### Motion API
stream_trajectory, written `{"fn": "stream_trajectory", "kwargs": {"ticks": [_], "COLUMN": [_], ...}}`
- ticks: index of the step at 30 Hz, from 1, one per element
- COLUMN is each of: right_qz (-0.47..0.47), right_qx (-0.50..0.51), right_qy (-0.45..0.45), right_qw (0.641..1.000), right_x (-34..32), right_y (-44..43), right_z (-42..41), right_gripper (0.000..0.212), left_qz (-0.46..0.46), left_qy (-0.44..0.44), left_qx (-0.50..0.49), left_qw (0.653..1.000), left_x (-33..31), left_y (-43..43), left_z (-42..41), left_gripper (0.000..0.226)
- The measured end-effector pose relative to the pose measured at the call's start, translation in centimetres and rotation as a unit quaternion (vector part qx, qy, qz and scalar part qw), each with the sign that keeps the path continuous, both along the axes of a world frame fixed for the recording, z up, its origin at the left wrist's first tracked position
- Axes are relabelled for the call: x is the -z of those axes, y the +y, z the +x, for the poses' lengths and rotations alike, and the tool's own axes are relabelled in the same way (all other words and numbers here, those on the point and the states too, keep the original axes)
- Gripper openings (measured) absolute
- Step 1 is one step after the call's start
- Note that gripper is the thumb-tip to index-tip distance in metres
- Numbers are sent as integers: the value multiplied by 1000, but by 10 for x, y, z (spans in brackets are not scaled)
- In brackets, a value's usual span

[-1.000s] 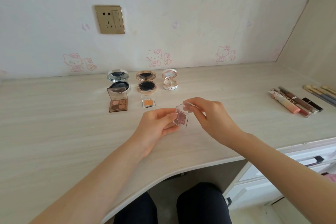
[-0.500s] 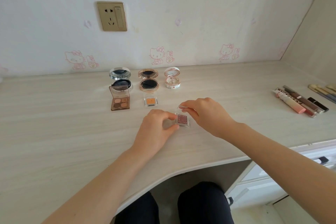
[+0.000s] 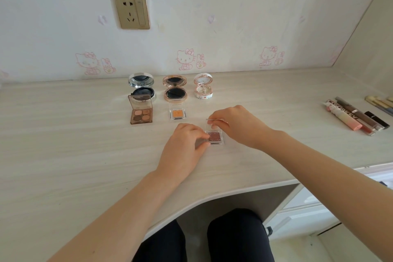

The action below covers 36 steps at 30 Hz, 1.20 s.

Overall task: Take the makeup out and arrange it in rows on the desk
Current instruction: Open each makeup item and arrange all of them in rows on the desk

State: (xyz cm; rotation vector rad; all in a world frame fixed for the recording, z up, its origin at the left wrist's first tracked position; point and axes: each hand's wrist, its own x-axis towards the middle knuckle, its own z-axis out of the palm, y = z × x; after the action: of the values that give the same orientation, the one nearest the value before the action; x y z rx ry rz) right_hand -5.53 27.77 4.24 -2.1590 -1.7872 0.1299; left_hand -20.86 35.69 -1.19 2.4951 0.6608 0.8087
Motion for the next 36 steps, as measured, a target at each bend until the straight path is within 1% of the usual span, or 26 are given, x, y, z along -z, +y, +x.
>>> {"fn": "stream_trajectory", "kwargs": {"ticks": [8,13,16,19,21,23,28,33,36], "right_qz": [25,26,24,65,74,74,84,90,103], "right_qx": [-17,-9,35,114,158,175,143,129,130], "right_qy": [-5,-4,26,81,87,80,24,3,15], "right_qw": [1000,1000,999,988,981,979,986,988,986], "right_x": [2,3,6,17,27,38,52,53,51], "right_y": [-1,-4,-8,-19,-28,-37,-44,-37,-28], "right_z": [2,0,1,0,-5,-13,-27,-25,-20], "right_gripper": [25,27,33,39,38,37,35,31,26], "left_qz": [4,-4,-5,-8,-7,-4,8,24,36], "left_qy": [-1,-2,-5,-8,-7,-6,-1,15,28], "left_qx": [1,3,3,5,3,0,-9,-9,-11], "left_qw": [1000,1000,1000,1000,1000,1000,1000,1000,999], "left_x": [0,1,1,1,1,1,1,2,1], "left_y": [-1,-1,-1,-1,-1,-1,-2,0,6], "left_z": [-1,-1,-1,-1,-1,0,0,4,10], "left_gripper": [17,17,16,16,17,18,28,20,17]}}
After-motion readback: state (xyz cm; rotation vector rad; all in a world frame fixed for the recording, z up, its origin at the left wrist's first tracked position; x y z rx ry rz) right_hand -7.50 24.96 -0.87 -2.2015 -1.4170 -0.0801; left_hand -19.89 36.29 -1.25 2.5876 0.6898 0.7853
